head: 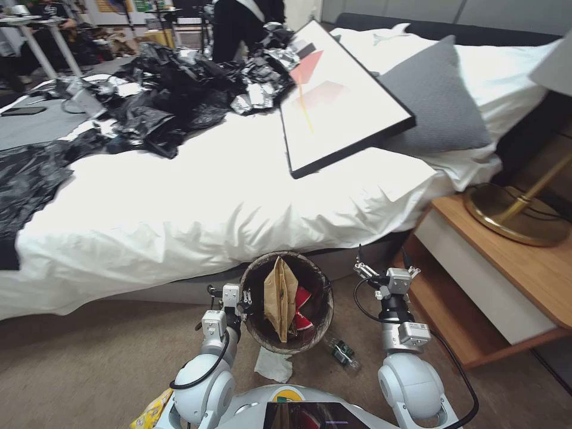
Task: Pick up the trash bin, then pick up the garbage from the floor and place it into the trash bin.
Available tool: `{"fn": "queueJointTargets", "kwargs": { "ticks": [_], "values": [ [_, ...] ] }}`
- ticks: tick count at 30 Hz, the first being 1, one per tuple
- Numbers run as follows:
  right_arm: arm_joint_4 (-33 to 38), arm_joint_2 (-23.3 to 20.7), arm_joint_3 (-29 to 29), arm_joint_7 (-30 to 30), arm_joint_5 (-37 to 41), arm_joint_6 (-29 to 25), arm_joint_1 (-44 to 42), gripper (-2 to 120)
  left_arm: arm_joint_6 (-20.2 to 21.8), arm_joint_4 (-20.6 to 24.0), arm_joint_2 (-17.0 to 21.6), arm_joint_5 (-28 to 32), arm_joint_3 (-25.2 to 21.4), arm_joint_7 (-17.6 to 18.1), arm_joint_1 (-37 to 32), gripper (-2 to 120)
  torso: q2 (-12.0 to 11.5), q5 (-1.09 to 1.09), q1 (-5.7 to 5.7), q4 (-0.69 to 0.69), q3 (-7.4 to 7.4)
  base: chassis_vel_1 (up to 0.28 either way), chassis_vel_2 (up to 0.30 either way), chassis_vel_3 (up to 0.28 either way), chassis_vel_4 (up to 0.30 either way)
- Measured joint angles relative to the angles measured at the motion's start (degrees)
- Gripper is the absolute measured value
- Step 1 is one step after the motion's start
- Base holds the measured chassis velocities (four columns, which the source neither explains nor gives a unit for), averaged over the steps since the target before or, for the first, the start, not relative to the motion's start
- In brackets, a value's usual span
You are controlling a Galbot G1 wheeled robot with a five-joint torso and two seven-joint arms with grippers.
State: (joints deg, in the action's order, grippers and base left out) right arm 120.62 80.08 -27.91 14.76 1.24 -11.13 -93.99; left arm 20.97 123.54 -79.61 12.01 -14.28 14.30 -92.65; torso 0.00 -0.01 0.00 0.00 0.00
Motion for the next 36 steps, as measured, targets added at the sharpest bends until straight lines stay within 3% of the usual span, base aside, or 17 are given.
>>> {"fn": "queueJointTargets", "kwargs": {
  "ticks": [29, 36],
  "values": [
    [0.3, -1.4, 0.2, -0.2, -0.9, 2.2, -2.7, 100, 0.0, -0.2, 0.5, 0.0, -0.3, 0.6, -0.9, 3, 0.0, 0.01, 0.0, 0.0, 0.0, 0.02, 0.02, 0.02, 0.02],
    [0.7, -3.2, 1.6, 1.1, -0.1, 6.2, -7.2, 100, 0.0, -0.1, 0.8, 0.0, -1.0, 0.6, -1.6, 3, 0.0, 0.01, 0.0, 0.0, 0.0, 0.0, 0.0, 0.0, 0.0]
  ]
}}
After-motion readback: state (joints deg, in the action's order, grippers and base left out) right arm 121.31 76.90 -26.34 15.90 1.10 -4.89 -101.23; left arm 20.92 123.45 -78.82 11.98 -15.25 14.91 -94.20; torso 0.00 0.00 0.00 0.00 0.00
